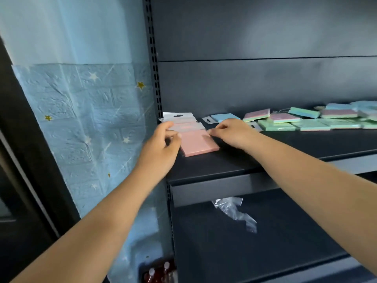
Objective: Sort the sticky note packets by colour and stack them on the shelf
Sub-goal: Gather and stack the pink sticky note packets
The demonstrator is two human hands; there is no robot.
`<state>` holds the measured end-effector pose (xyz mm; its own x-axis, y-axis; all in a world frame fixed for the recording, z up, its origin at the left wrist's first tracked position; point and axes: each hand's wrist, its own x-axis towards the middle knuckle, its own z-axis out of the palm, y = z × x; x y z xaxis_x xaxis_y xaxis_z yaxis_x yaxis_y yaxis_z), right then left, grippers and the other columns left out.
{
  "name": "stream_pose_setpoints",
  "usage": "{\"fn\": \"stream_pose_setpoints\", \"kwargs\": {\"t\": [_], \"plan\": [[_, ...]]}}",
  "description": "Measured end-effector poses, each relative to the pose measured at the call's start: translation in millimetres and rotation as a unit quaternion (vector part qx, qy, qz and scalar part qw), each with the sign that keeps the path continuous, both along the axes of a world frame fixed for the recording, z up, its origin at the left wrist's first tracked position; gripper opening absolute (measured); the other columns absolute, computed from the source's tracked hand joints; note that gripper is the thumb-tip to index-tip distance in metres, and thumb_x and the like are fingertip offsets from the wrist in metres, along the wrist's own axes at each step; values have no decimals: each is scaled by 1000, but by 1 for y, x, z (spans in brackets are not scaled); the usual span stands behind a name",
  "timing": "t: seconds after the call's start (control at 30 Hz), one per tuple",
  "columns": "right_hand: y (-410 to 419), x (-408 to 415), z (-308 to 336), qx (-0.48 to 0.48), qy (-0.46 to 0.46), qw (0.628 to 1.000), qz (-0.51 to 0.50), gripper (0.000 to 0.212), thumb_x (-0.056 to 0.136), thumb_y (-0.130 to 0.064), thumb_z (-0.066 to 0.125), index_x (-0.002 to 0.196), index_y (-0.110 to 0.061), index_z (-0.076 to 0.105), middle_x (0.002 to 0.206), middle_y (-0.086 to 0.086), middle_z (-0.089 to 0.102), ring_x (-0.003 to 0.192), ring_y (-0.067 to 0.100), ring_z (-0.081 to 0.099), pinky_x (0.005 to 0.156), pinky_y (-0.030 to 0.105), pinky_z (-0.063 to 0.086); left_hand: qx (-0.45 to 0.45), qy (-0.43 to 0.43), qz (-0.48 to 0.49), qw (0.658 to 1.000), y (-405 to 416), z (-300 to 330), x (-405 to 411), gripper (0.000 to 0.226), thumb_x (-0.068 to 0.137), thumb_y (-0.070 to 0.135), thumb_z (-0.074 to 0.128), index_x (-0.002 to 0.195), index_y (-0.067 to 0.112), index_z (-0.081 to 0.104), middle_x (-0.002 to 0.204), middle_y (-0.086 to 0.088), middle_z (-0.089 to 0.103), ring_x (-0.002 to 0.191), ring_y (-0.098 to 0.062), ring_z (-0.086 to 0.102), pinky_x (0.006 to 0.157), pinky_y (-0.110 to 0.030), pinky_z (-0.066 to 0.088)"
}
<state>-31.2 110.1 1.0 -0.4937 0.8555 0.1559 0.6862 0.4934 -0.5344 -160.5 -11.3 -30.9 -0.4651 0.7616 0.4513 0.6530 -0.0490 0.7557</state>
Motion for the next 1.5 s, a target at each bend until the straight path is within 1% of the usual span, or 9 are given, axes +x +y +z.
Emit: {"fn": "stream_pose_setpoints", "kwargs": {"t": [0.17, 0.3, 0.47, 0.57, 0.97, 1.07, 1.17, 1.33, 1.5], "plan": [[2, 55, -7, 104, -9, 994, -24, 31, 93, -35, 49, 104, -12, 66, 107, 7, 65, 93, 19, 53, 75, 26, 35, -68, 183, -74, 978, 11, 24, 36, 35, 95, 33, 42, 129, 25, 50, 108, 19, 55, 116, -9, 51, 89, -20, 35], [13, 120, -13, 156, -65, 983, -72, 32, 94, -35, 49, 110, -11, 64, 113, 11, 64, 105, 28, 55, 83, 30, 40, -97, 338, -106, 930, 30, 30, 86, 35, 95, 40, 39, 123, 26, 54, 126, 9, 56, 113, -14, 51, 93, -28, 40], [34, 216, -14, 200, -94, 965, -144, 33, 94, -37, 46, 110, -14, 62, 106, 10, 65, 103, 31, 56, 73, 30, 40, -51, 443, -100, 890, 59, 36, 163, 38, 96, 42, 34, 127, 27, 49, 127, 8, 57, 115, -17, 52, 86, -29, 40], [41, 257, -14, 234, -114, 952, -161, 31, 93, -39, 46, 107, -16, 61, 107, 10, 65, 100, 30, 56, 74, 31, 42, -45, 493, -101, 863, 81, 34, 195, 37, 95, 42, 32, 113, 21, 58, 115, 5, 63, 105, -20, 56, 82, -30, 41], [114, 506, -11, 312, -137, 917, -208, 35, 93, -39, 45, 119, -21, 58, 115, -1, 64, 113, 21, 50, 87, 31, 42, -27, 468, -146, 871, 214, 17, 433, 32, 95, 40, 34, 102, 20, 59, 99, 7, 65, 96, -18, 56, 88, -31, 36], [133, 542, -13, 294, -142, 919, -221, 37, 94, -41, 43, 122, -22, 56, 118, -1, 62, 116, 20, 49, 86, 30, 42, -27, 453, -161, 876, 238, 14, 468, 32, 95, 40, 36, 106, 20, 59, 102, 6, 65, 98, -17, 54, 81, -28, 35], [159, 573, -19, 271, -148, 924, -224, 39, 94, -42, 42, 124, -22, 55, 120, -1, 62, 117, 20, 48, 87, 29, 41, -42, 453, -169, 875, 269, 13, 496, 37, 95, 42, 36, 116, 19, 56, 115, 6, 61, 110, -16, 50, 87, -28, 35], [208, 609, -27, 237, -137, 935, -228, 39, 93, -44, 44, 121, -21, 57, 115, 0, 64, 112, 19, 52, 82, 28, 42, -155, 498, -136, 842, 322, 7, 521, 59, 94, 55, 23, 143, 23, 27, 150, 1, 27, 140, -19, 21, 108, -38, 24], [276, 613, -23, 210, -100, 950, -209, 36, 92, -47, 44, 112, -22, 61, 110, 2, 66, 101, 21, 57, 80, 30, 48, -267, 468, -118, 834, 355, 10, 526, 69, 88, 66, 10, 148, 32, 12, 158, 1, 4, 145, -22, 7, 115, -42, 13]]}}
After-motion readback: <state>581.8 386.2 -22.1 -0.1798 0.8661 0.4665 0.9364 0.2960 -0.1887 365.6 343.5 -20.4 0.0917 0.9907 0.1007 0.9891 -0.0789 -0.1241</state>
